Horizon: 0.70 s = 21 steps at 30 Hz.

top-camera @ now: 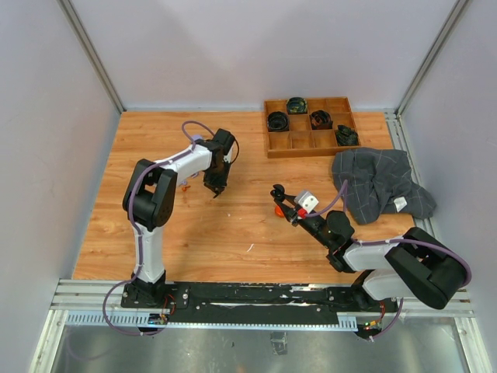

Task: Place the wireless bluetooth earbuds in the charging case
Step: Pick up the earbud from the center of the board.

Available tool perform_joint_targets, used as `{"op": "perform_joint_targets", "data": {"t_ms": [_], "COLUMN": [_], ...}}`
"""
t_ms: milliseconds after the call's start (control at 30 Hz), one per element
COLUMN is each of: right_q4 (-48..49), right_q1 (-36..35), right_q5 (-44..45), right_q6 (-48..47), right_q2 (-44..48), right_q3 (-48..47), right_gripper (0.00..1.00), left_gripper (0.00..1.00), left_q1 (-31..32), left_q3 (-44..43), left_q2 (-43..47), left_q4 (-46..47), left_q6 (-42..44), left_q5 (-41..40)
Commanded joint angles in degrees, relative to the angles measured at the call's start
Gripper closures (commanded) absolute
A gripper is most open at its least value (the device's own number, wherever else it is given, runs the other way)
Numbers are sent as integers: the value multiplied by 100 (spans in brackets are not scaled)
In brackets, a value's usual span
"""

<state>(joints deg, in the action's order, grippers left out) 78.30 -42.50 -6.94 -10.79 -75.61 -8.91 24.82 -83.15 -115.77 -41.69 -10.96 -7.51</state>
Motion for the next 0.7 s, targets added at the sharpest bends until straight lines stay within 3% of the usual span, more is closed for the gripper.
{"op": "perform_joint_targets", "data": {"t_ms": [0, 300, 667], "right_q4": [133, 125, 64], "right_q1": [-75, -76, -83], "right_q5": [79, -50, -329], "right_q6": [-55, -63, 36], "right_q2": [121, 150, 344], "right_q3": [-24, -48, -195], "right_gripper": [99, 99, 99], "left_gripper": [71, 77, 78], "left_q1": [-66, -66, -60], "left_q3": [117, 612, 1455], "left_q2": [-166, 413, 2014], "left_q4": [-65, 138, 1126], "left_q6": [-47, -158, -685], "left_q5": [68, 388, 1276]}}
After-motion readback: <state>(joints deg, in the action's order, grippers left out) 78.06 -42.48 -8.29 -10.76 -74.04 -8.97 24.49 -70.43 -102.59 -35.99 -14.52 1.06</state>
